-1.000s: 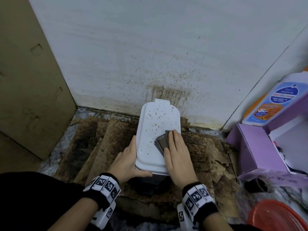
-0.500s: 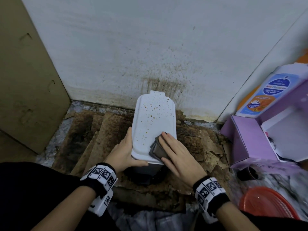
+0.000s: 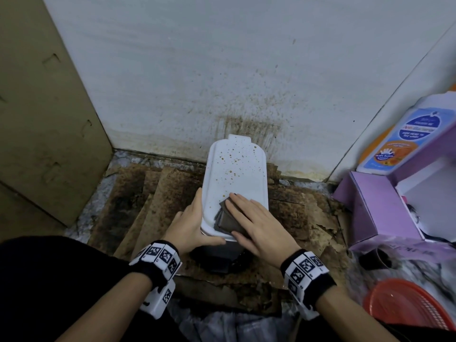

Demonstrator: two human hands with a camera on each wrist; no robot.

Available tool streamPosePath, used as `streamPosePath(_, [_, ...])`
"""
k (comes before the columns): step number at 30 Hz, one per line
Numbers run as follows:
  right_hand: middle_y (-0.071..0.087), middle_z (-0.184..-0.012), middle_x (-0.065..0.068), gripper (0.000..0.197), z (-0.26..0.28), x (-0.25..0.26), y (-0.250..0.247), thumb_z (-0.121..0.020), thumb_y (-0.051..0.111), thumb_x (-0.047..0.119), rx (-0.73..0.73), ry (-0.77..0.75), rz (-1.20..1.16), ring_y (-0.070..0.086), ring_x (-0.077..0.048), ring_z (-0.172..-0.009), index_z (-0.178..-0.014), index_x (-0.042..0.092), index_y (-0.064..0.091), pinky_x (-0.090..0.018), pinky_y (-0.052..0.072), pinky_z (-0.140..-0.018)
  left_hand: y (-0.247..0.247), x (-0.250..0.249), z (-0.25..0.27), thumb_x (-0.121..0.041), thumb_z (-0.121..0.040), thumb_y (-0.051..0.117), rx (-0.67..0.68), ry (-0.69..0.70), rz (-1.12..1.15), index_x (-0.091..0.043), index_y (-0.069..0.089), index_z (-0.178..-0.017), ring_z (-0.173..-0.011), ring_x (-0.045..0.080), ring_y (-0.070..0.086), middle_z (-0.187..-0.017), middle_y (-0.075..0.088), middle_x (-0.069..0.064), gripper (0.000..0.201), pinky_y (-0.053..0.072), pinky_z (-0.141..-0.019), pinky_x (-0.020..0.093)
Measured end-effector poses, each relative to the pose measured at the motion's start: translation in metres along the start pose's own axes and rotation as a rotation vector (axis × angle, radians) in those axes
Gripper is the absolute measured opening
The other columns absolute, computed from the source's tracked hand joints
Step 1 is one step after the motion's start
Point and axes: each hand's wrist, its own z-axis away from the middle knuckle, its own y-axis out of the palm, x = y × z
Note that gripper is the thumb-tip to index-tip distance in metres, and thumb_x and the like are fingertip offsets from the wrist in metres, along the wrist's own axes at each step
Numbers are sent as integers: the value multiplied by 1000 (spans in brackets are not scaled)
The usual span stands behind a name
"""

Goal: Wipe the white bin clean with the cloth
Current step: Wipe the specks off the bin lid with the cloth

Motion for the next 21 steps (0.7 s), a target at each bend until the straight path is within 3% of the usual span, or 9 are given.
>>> streamPosePath(6, [14,-166,0,67,29,-25,-7,-102,49,37,-44,10,-50,15,-15,-153,-158,18,18,-42,27,-120,2,3,-1,-76,-55,83,-4,-13,-28,-42,8,-151,-127,17,54,-141,48,-20,126,50,-91,51])
streamPosePath(21, [17,-166,-3,66,9,-7,3,-101,47,37,-52,-7,-26,14,-17,-154,-158,15,22,-41,24,-121,1,-1,1,-72,-56,85,-3,-14,2,-43,10,-149,-126,17,55,-140,49,-20,123,49,-94,51])
